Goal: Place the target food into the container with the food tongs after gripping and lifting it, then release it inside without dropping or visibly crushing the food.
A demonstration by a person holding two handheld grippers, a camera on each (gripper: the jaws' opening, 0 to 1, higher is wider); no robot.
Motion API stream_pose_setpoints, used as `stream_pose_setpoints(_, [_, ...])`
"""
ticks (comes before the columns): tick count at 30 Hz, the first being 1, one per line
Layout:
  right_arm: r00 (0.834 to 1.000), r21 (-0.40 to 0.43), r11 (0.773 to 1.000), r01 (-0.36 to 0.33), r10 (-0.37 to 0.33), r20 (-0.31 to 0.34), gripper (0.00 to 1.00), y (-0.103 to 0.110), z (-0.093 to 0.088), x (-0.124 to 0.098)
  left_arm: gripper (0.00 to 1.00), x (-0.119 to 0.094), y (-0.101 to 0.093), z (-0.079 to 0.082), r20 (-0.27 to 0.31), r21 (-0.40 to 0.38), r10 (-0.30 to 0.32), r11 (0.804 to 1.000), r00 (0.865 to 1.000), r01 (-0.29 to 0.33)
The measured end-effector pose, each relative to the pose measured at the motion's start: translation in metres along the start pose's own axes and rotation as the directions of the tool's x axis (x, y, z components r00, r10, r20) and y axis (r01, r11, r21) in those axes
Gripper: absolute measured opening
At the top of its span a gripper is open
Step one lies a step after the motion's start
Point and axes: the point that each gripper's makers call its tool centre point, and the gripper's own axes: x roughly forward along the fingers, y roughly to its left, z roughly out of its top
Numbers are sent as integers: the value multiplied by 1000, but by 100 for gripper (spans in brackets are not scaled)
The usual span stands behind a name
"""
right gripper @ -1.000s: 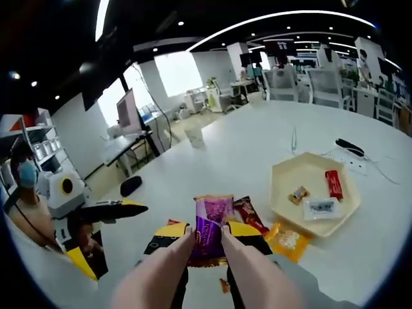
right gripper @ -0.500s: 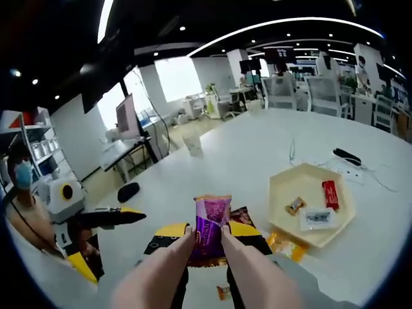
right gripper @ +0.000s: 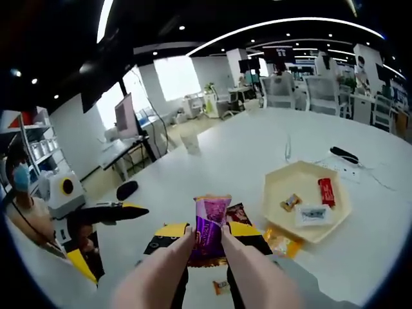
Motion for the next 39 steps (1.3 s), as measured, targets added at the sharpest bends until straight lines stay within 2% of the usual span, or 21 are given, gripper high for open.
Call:
stream_pose_setpoints(6, [1000, 0, 1000, 11, -11, -25, 21, -1, -10, -5, 99, -5, -2, 6, 42, -3, 20, 1000, 999, -20])
stream_pose_setpoints(13, [1000, -22, 1000, 16, -16, -14, 21, -4, 2, -8, 99, -4, -9, 1, 50, -9, 22, 1000, 999, -22])
stream_pose_setpoints(17, [999, -18, 1000, 23, -24, -35, 21, -8, -1, -6, 99, -6, -9, 2, 70, -7, 32, 999, 997, -32])
stream_pose_setpoints(19, [997, -99, 995, 5, -13, -82, 21, -4, -9, -5, 99, -7, -6, 1, 81, -36, 40, 999, 996, -37])
stream_pose_setpoints(20, [997, -104, 995, 6, -14, -80, 21, -3, -9, -5, 99, -7, -6, 1, 81, -42, 40, 998, 996, -37])
stream_pose_setpoints(23, [999, -54, 998, 19, -21, -49, 21, -7, -6, -5, 99, -7, -6, 3, 75, -25, 35, 999, 997, -34])
stream_pose_setpoints(28, [998, -68, 997, 26, -29, -48, 21, -8, -6, -5, 99, -6, -7, 8, 82, -12, 32, 999, 996, -31])
stream_pose_setpoints(30, [995, -122, 992, 14, -26, -97, 21, -4, -16, -6, 99, -6, -7, 8, 84, -13, 34, 999, 996, -33])
stream_pose_setpoints(31, [993, -219, 976, 4, -31, -118, 21, -3, -19, -6, 99, -6, -9, 7, 87, -18, 28, 999, 996, -26])
stream_pose_setpoints(33, [994, -199, 980, 18, -39, -102, 21, -2, -18, -7, 99, -6, -11, 5, 80, -17, 21, 1000, 997, -20])
stream_pose_setpoints(34, [995, -127, 992, 25, -36, -88, 21, -6, -15, -7, 99, -6, -12, 3, 78, -15, 19, 1000, 997, -18])
stream_pose_setpoints(39, [994, -150, 988, 34, -49, -97, 21, -10, -15, -6, 99, -8, -13, 5, 90, -28, 20, 999, 996, -18])
